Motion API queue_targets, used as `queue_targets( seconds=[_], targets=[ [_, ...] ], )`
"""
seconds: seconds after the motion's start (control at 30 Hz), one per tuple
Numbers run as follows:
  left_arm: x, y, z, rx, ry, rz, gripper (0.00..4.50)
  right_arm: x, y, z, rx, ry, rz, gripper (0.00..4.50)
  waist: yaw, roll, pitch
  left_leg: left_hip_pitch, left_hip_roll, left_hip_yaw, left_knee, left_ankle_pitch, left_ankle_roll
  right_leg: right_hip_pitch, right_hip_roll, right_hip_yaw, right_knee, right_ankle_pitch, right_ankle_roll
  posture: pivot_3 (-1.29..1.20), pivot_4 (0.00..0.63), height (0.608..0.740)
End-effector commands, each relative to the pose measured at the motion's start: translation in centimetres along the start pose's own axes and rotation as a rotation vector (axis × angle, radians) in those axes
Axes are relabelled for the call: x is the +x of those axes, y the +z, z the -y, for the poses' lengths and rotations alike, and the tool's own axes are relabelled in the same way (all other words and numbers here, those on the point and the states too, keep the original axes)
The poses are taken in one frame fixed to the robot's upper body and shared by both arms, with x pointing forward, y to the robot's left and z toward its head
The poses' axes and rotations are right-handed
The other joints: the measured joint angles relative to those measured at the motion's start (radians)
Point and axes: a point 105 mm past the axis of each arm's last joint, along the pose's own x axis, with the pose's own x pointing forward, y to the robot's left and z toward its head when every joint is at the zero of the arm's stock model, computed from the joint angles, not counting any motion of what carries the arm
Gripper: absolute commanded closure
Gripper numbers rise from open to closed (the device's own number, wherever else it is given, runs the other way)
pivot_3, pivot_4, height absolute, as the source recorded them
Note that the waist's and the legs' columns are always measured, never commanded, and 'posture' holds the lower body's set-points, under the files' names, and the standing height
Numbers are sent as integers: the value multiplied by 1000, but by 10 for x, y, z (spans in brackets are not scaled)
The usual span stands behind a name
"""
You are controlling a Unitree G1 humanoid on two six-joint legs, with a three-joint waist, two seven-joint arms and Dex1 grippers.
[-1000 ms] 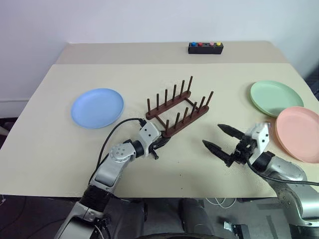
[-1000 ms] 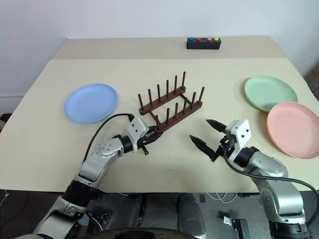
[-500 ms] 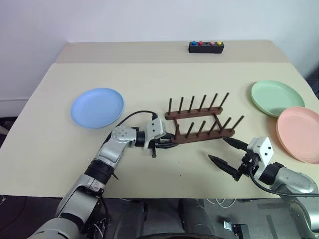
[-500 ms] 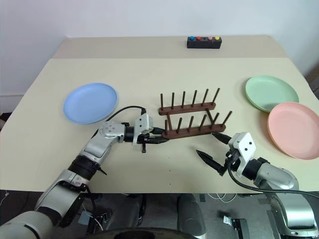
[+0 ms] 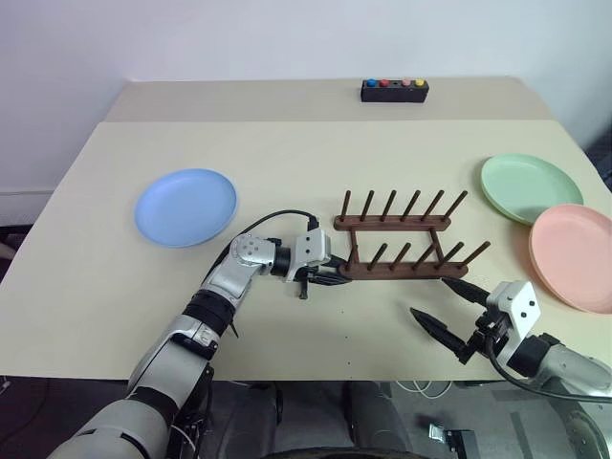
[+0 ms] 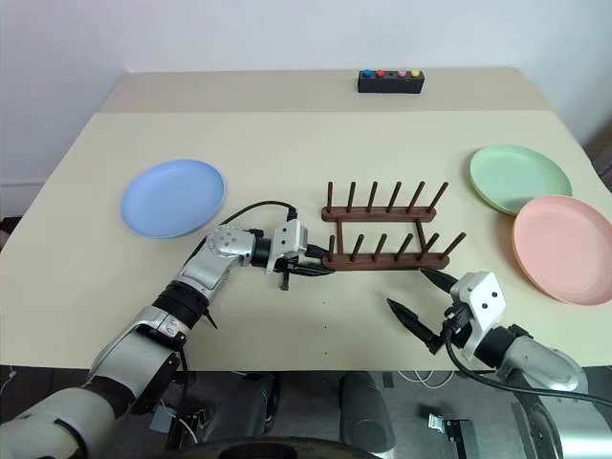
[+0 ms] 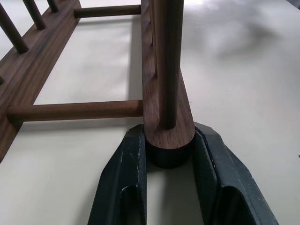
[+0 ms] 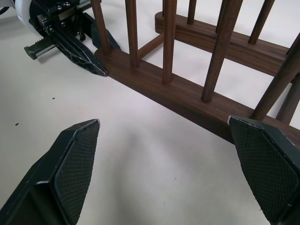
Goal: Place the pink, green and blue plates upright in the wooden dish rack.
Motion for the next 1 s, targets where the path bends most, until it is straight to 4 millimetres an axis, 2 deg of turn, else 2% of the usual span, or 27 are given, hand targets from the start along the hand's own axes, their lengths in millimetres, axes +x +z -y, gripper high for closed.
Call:
queue_targets(
  seconds=[0.03, 0.13, 0.2, 0.23, 0.3, 0.33, 0.53, 0.57, 0.77, 0.9, 1.0],
  targets=[
    [-1, 1, -1, -1, 2, -6, 1758, -2, 14, -2, -46, 2, 40, 0, 0, 0, 0, 0, 0, 0, 0, 0, 0, 0, 0, 0, 0, 0, 0, 0, 150, 740],
    [-6, 0, -5, -3, 50, -3, 220, -4, 12, 2, -47, -10, 27, 0, 0, 0, 0, 0, 0, 0, 0, 0, 0, 0, 0, 0, 0, 0, 0, 0, 150, 740],
    [-12, -1, -7, -25, 88, 0, 48, -7, 11, 6, -43, -31, 15, 0, -1, 0, 0, 0, 0, 0, 0, 0, 0, 0, 0, 0, 0, 0, 0, 0, 150, 740],
    [-17, -2, -8, -41, 110, 8, 12, -9, 10, 9, -45, -44, 8, 260, -2, 0, 0, 0, 0, 0, 0, 0, 0, 0, 0, 0, 0, 0, 0, 0, 150, 740],
    [-24, -1, -6, -65, 141, 27, 648, -11, 6, 14, -37, -71, -19, 909, -5, 0, 0, 0, 0, 0, -1, 0, 0, 0, 0, 0, 0, 0, 0, 0, 150, 740],
    [-26, 0, -4, -70, 145, 34, 1040, -11, 4, 17, -40, -82, -30, 1399, -4, 0, 0, 1, 0, 0, -1, 0, 0, 0, 0, 0, 1, 0, 0, 0, 150, 740],
    [-32, 4, 26, -107, 92, 53, 4060, -16, -13, 32, -64, -157, -124, 4471, 1, 1, 0, 1, 0, 0, -1, 0, 0, 0, 0, 0, 1, 0, 0, 0, 150, 740],
    [-29, 5, 31, -106, 79, 48, 4473, -17, -16, 36, -71, -170, -144, 4500, 3, 1, 0, 1, 0, 0, 0, 0, 0, 0, 0, 0, 1, 0, 0, 0, 150, 740],
    [-7, 3, 47, -77, 37, -3, 4473, -22, -26, 58, -127, -255, -227, 4500, 2, 1, 0, 1, 0, 0, 0, 0, 0, 1, 0, 0, 1, 0, 0, 0, 150, 740],
    [5, 5, 45, -79, 60, -1, 4473, -20, -27, 65, -160, -270, -242, 4500, 1, 1, -1, 1, 0, 0, 0, 0, 0, 1, 0, 0, 1, 0, 0, 0, 150, 740],
    [11, 3, 36, -55, 125, -19, 4473, -16, -28, 72, -190, -301, -245, 4500, 2, 1, 0, 1, 0, 0, 1, 0, 0, 1, 0, 0, 1, 0, 0, 0, 150, 740]
  ],
)
